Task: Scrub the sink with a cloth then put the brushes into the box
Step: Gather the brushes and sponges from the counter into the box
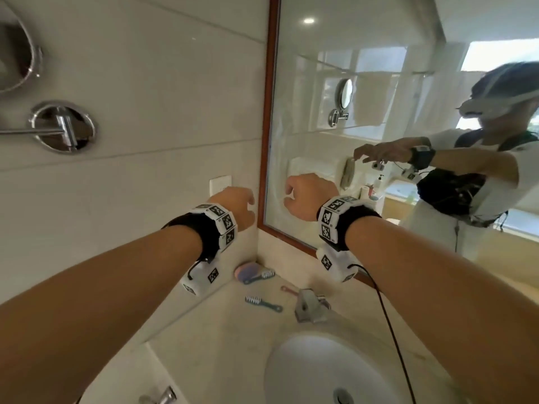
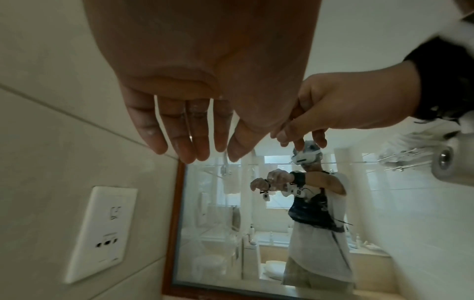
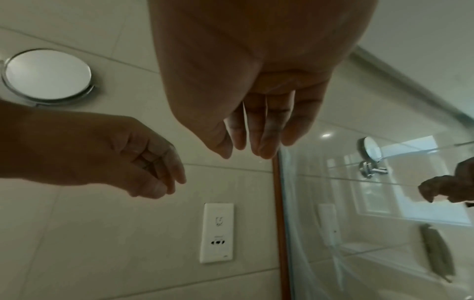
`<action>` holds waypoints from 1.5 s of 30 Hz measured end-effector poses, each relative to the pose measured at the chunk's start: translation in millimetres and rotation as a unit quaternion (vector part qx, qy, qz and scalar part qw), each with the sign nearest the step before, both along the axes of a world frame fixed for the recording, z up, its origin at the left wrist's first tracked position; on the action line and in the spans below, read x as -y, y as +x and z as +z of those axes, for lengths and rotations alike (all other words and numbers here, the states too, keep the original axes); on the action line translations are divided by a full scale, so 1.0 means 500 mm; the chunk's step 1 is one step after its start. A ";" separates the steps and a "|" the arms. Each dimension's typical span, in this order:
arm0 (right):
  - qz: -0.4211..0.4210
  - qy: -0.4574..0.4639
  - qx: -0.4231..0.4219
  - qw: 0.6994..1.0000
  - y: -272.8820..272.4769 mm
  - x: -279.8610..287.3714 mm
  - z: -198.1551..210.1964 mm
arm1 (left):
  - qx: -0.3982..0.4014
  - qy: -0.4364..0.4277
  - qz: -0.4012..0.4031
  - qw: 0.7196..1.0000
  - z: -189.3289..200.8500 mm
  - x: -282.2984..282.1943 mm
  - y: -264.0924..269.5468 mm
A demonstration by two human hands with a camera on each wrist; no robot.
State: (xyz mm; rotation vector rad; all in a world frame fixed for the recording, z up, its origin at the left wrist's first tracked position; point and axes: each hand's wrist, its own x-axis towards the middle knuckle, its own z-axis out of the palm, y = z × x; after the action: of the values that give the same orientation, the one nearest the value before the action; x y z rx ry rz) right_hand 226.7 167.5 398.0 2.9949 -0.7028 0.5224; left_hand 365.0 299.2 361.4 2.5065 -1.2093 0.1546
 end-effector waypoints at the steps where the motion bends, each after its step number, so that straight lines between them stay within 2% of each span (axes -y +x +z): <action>1: 0.010 0.009 -0.005 1.000 0.030 0.003 -0.021 | -0.006 0.005 0.012 1.000 -0.015 0.002 0.028; 5: 0.018 0.035 -0.039 0.998 0.111 0.042 -0.106 | -0.031 0.033 0.022 0.999 -0.088 0.041 0.117; 12: -0.062 0.083 -0.099 0.990 0.209 0.181 -0.260 | -0.076 0.069 -0.070 0.992 -0.255 0.204 0.235; 17: -0.146 0.143 -0.146 0.968 0.265 0.271 -0.387 | -0.122 0.139 -0.161 0.969 -0.405 0.330 0.308; 21: -0.205 0.214 -0.180 0.938 0.303 0.319 -0.503 | -0.140 0.219 -0.214 0.942 -0.513 0.397 0.353; 28: -0.238 0.300 -0.241 0.892 0.368 0.335 -0.722 | -0.144 0.317 -0.270 0.898 -0.730 0.433 0.371; 32: -0.221 0.292 -0.311 0.877 0.409 0.339 -0.833 | -0.109 0.339 -0.274 0.893 -0.838 0.416 0.373; 39: -0.212 0.282 -0.372 0.859 0.453 0.368 -0.914 | -0.074 0.320 -0.301 0.895 -0.904 0.389 0.420; 45: -0.191 0.273 -0.374 0.865 0.438 0.365 -0.938 | -0.092 0.327 -0.286 0.896 -0.913 0.378 0.414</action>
State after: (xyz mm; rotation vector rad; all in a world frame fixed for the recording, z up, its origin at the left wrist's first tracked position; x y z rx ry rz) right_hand 445.5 -14.9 -71.0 2.9419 -1.4490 -0.9571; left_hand 572.1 110.1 -95.0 2.4253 -2.1057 -0.7354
